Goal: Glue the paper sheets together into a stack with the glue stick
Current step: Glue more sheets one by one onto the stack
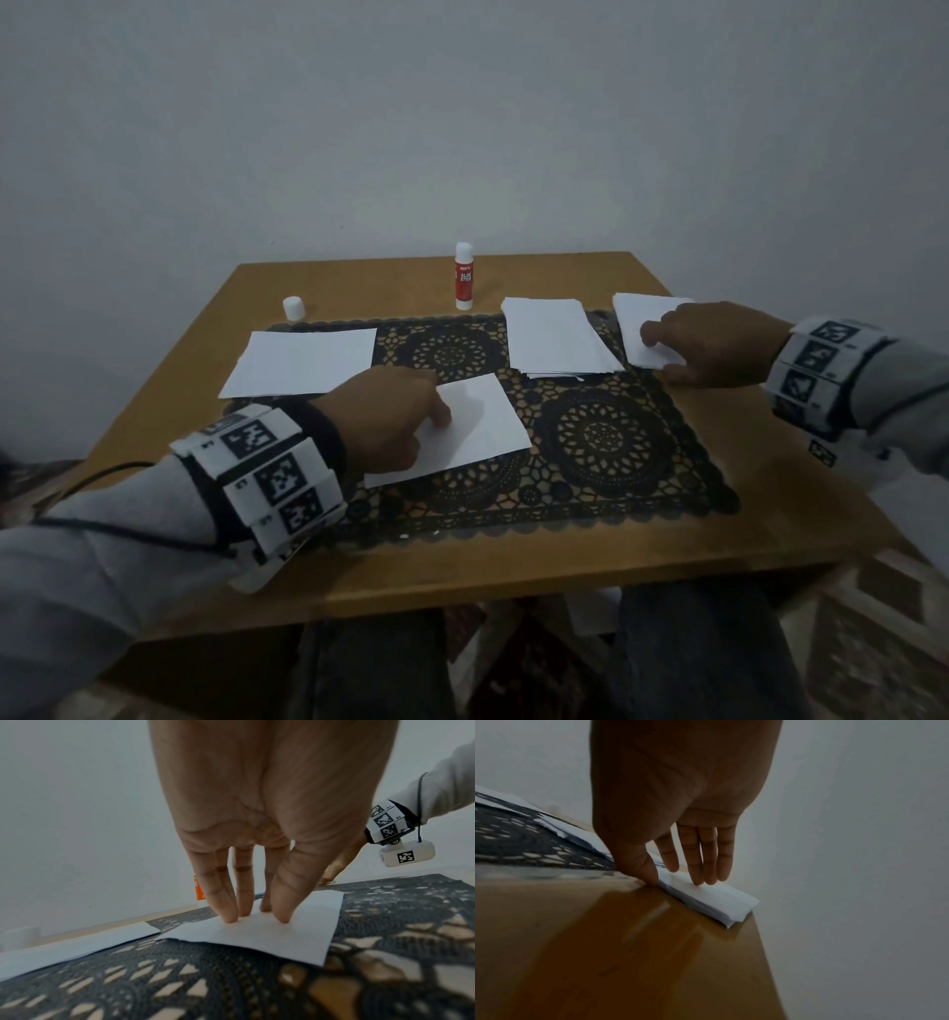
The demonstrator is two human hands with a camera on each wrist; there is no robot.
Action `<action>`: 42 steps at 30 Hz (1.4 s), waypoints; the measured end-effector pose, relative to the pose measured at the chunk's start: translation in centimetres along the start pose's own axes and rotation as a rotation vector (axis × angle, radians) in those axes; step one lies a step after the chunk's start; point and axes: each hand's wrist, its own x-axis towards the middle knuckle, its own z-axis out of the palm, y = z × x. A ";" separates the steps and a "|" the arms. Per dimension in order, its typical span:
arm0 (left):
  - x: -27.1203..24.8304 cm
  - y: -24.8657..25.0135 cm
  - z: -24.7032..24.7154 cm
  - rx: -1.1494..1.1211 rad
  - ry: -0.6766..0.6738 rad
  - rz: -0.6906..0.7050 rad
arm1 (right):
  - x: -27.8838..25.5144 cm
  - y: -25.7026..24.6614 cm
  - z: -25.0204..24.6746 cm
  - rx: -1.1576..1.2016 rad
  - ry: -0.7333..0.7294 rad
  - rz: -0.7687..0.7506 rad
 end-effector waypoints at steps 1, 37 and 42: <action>0.0 0.0 0.0 -0.003 0.001 0.000 | 0.1 0.1 0.3 0.035 -0.010 0.015; 0.0 0.0 0.0 -0.016 0.000 -0.008 | 0.3 0.7 1.7 0.226 0.172 -0.015; 0.0 -0.1 0.0 -0.023 0.001 -0.007 | 0.6 0.2 1.9 0.215 0.158 0.015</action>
